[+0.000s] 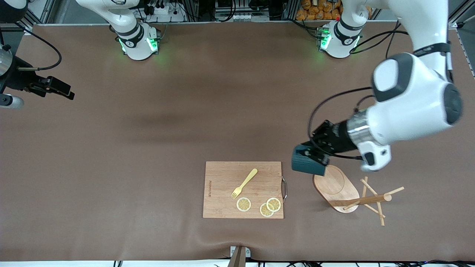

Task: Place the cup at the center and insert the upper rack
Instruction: 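Lift the mug by its handle with the left gripper toward the stand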

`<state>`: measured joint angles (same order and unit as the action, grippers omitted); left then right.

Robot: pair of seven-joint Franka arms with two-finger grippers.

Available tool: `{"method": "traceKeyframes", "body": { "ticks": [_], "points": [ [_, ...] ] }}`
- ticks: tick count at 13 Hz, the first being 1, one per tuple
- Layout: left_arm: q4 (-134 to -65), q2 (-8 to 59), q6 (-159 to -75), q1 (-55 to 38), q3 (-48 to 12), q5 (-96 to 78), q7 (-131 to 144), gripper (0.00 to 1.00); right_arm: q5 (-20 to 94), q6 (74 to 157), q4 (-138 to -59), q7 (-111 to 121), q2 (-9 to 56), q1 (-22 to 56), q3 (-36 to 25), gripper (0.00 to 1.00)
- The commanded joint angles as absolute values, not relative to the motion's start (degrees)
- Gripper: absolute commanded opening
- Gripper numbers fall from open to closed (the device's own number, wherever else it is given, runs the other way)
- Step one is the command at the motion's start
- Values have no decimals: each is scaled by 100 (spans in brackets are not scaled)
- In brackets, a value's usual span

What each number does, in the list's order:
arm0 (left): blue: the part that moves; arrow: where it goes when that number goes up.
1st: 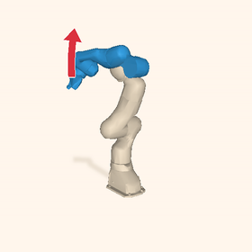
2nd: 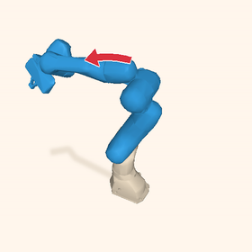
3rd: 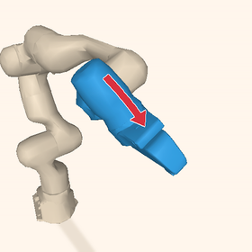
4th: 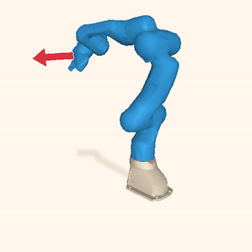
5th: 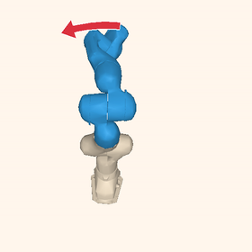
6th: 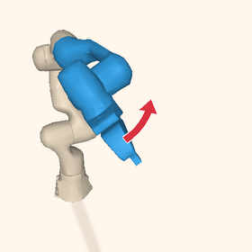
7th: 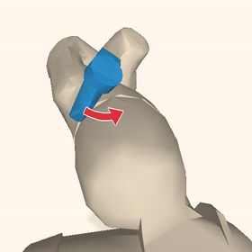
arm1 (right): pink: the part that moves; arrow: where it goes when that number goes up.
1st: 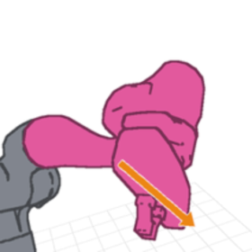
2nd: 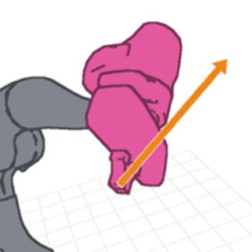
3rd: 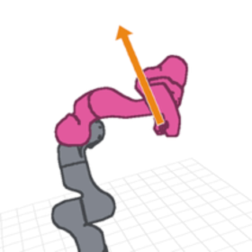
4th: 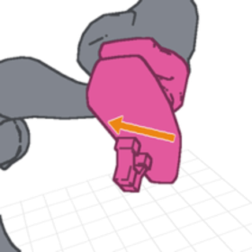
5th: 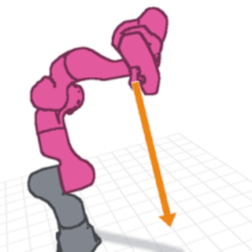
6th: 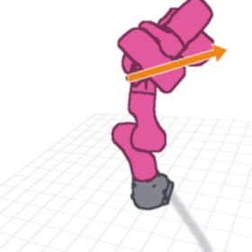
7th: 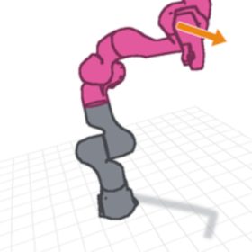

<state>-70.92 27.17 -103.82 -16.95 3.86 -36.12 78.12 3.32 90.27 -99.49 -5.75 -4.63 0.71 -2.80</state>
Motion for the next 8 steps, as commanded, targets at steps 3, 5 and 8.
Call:
{"method": "traceKeyframes", "body": {
  "ticks": [3,5,8],
  "points": [
    [-7198,2742,-10082,-994,316,-4578,7191,0,360,9017,-9896,-492,-466,44,-299,100],
    [-7259,2839,-9994,-783,308,-4902,6945,0,369,9070,-9888,-483,-457,61,-308,100],
    [-7260,3093,-9546,-388,316,-5396,6234,0,369,9097,-9905,-483,-448,88,-299,100]
  ]
}}
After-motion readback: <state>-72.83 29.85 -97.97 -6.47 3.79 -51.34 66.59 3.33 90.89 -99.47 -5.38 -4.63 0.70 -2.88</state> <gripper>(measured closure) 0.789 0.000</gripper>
